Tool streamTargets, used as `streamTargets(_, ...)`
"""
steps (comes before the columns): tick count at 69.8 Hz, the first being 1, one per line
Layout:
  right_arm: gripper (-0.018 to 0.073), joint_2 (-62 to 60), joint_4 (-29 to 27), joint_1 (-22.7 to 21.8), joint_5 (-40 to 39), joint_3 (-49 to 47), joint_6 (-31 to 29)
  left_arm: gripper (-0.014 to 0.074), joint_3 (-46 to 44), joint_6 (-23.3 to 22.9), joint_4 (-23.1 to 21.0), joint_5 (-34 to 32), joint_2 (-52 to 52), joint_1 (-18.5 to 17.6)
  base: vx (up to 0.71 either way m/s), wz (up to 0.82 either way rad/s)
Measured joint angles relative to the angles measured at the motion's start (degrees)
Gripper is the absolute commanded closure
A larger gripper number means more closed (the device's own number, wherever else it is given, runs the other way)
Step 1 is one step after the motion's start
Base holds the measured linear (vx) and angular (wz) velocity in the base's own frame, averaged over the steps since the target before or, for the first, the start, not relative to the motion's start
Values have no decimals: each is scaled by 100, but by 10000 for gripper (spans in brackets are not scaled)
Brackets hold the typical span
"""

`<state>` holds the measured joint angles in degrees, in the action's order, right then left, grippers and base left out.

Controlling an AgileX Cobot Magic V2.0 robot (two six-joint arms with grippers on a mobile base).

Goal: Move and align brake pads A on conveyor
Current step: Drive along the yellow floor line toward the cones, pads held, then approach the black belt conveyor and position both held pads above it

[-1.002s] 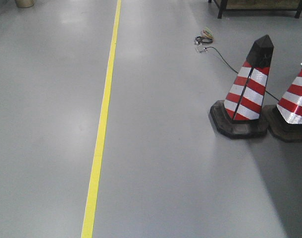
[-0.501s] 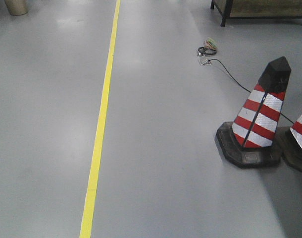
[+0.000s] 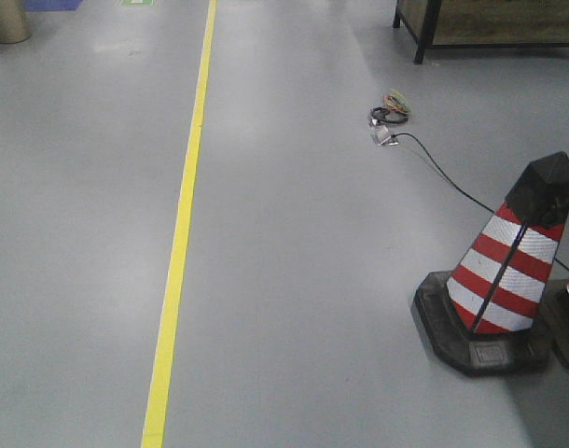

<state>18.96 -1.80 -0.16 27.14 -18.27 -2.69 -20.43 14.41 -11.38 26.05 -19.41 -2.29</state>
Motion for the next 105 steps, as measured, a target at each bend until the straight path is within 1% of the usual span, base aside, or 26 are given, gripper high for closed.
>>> streamTargets(21,563,0,0,0,0,0,0,492,0,0,0,0,0,0,42,-13)
streamTargets(36,563,0,0,0,0,0,0,492,0,0,0,0,0,0,36,-38)
streamTargets(105,563,0,0,0,0,0,0,492,0,0,0,0,0,0,27,-71)
